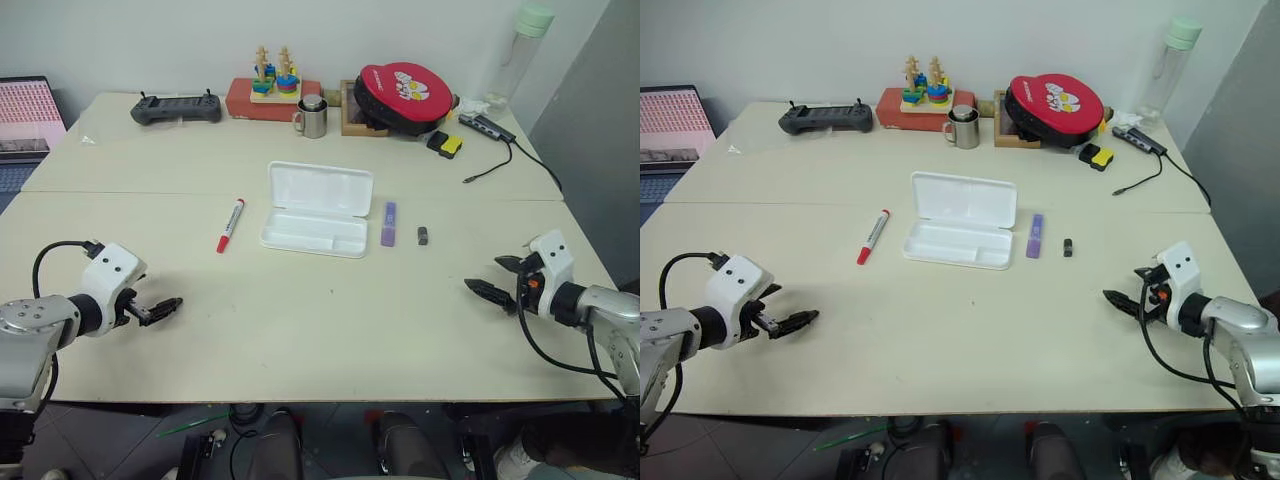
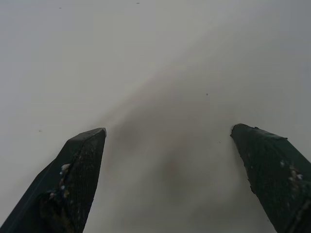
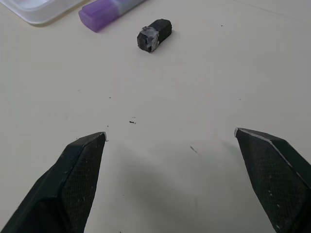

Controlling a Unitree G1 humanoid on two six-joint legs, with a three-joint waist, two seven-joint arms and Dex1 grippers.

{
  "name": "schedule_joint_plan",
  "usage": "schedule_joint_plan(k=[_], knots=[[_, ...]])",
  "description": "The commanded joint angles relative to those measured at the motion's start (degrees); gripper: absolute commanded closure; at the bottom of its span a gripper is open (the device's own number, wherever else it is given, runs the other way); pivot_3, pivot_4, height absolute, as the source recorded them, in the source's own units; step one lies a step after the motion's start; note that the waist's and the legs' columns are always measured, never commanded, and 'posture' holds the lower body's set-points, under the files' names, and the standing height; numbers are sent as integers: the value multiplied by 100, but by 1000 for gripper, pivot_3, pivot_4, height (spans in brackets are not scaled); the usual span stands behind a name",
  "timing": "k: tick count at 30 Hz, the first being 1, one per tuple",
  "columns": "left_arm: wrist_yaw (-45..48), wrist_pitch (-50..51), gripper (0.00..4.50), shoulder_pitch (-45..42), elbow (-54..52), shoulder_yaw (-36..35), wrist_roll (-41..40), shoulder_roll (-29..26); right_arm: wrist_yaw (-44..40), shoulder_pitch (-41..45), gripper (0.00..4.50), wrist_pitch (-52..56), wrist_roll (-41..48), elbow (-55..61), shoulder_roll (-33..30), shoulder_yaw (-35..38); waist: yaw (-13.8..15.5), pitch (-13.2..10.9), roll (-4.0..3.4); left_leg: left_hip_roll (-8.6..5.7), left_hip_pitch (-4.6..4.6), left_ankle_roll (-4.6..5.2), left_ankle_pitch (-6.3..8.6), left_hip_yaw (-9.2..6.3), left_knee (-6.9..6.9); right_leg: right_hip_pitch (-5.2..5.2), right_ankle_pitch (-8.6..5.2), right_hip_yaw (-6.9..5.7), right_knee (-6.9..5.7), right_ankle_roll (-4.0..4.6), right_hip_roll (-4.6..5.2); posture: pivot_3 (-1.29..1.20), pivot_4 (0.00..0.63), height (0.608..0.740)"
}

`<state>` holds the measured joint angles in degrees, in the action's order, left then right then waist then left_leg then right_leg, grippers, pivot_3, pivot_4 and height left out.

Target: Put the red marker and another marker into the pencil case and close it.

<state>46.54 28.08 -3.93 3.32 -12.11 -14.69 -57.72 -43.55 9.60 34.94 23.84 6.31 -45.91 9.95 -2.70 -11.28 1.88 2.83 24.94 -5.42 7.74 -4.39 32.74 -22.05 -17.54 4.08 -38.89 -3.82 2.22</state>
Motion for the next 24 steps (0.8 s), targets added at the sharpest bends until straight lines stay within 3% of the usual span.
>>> schedule_joint_plan(k=[1, 24], knots=[[70, -68, 0, -125, -36, -13, 0, 72, -13, 50, 29, 5, 39, 105, -30, 152, -2, 0, 0, 0, 0, 0, 0, 0, 0, 0, 0, 0, -1, 0, 0, 0, 150, 740], [208, -147, 0, -351, -43, 58, 72, 333, 34, -75, 29, 31, 135, 313, 158, 307, -8, 0, 0, 0, 0, 0, 0, 0, 5, 1, 23, 2, -3, -40, -1, 0, 150, 740]])
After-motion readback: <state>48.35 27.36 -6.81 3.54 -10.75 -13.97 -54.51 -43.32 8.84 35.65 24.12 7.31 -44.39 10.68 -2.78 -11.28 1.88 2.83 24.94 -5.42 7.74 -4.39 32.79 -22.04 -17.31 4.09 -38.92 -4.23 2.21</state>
